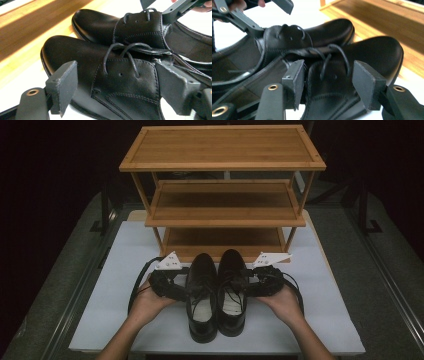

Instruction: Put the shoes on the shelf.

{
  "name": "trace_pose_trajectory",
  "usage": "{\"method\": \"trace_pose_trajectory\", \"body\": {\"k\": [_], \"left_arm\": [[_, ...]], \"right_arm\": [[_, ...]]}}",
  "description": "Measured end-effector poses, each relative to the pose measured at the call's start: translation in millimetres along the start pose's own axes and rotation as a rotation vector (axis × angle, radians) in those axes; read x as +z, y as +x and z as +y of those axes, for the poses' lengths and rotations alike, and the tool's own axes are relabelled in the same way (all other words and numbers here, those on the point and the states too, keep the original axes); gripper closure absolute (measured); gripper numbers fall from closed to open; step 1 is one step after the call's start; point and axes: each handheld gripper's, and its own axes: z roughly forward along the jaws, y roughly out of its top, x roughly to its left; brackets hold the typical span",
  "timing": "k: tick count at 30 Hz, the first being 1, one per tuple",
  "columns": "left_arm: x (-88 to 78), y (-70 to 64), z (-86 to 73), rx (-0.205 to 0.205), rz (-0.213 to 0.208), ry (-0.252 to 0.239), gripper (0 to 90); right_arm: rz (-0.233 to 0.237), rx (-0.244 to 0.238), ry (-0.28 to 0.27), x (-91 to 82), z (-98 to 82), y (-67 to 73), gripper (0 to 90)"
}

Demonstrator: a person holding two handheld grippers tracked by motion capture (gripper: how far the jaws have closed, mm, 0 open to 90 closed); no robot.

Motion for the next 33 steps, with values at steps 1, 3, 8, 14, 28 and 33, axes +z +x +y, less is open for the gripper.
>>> {"method": "trace_pose_trajectory", "body": {"k": [1,3,8,14,28,33], "left_arm": [[0.4,-0.1,-0.4,-0.002,-0.009,0.003,22.2],[1.2,-0.8,-0.9,0.004,-0.034,0.012,28.2],[2.2,-4.0,-3.9,0.014,-0.092,0.006,47.0],[-2.4,-8.2,-3.5,0.021,-0.109,0.002,64.5],[-11.3,-15.1,-4.3,0.057,-0.041,-0.016,88.0],[-18.8,-12.7,-3.6,0.043,-0.005,-0.048,88.3]], "right_arm": [[-0.003,0.000,0.006,0.8,-1.5,-0.1,43.5],[-0.008,-0.005,0.020,3.0,-4.9,-0.2,46.0],[0.010,-0.008,0.016,5.7,-9.4,1.2,53.6],[0.021,-0.023,0.003,3.6,-10.6,4.8,70.4],[-0.063,-0.025,-0.045,-5.7,-12.4,6.4,86.8],[-0.092,-0.014,-0.061,-9.1,-12.1,4.3,86.9]]}}
